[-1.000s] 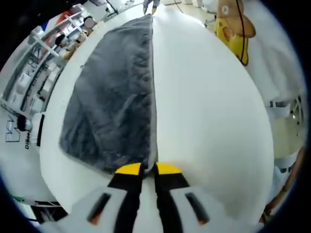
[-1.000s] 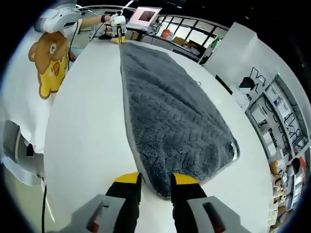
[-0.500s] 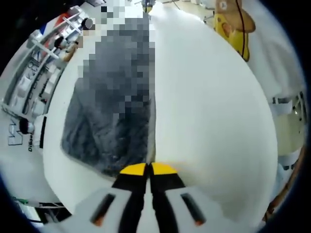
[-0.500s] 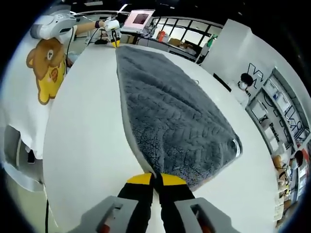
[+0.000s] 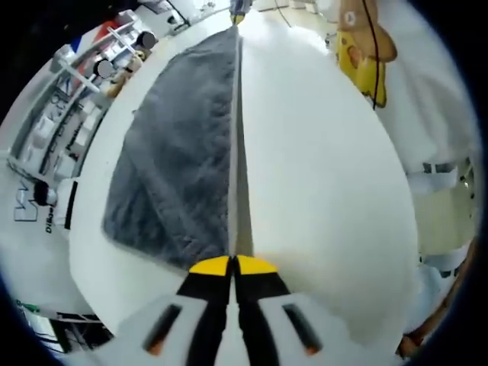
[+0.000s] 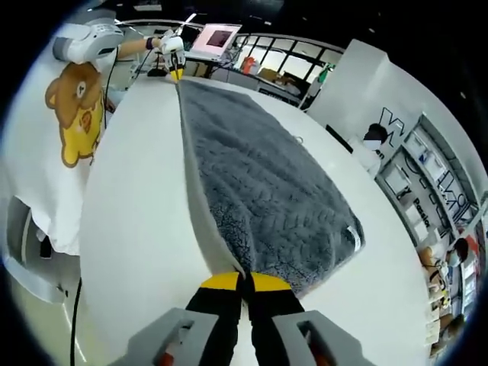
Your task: Fold the towel on the table until its edges align and the towel forms a compact rectangular stack.
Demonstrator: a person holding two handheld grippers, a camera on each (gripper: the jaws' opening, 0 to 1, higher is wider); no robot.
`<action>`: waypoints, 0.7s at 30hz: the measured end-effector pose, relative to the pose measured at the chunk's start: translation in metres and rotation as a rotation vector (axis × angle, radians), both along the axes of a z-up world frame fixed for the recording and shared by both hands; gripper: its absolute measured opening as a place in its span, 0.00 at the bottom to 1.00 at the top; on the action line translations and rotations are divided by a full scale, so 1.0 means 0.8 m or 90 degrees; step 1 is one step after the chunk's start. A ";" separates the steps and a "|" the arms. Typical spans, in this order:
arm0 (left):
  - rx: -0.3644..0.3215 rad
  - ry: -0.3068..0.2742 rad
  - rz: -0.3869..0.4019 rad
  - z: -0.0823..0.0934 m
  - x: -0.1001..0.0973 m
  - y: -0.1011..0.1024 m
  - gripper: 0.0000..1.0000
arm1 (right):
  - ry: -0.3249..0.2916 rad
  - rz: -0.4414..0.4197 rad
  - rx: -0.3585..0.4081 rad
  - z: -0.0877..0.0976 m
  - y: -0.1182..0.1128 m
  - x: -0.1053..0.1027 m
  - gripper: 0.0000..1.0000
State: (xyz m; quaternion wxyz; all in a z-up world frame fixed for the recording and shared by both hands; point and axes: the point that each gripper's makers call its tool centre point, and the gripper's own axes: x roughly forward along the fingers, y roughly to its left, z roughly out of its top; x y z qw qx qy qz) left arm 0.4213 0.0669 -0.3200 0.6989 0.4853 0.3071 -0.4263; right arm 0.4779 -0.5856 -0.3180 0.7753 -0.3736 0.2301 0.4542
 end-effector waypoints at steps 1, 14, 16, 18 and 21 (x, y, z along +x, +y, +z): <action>-0.001 0.000 0.000 0.001 -0.002 -0.001 0.03 | 0.001 0.000 -0.001 0.000 0.000 -0.003 0.03; -0.015 0.014 -0.004 0.012 -0.039 -0.011 0.03 | -0.003 -0.002 0.013 0.009 -0.010 -0.033 0.03; -0.014 0.019 -0.007 0.012 -0.048 -0.013 0.03 | -0.001 0.000 0.014 0.009 -0.011 -0.039 0.03; -0.016 0.024 -0.007 0.012 -0.055 -0.014 0.03 | 0.001 0.001 0.016 0.010 -0.012 -0.045 0.03; -0.015 0.024 -0.007 0.013 -0.058 -0.014 0.03 | 0.000 0.002 0.017 0.010 -0.011 -0.049 0.03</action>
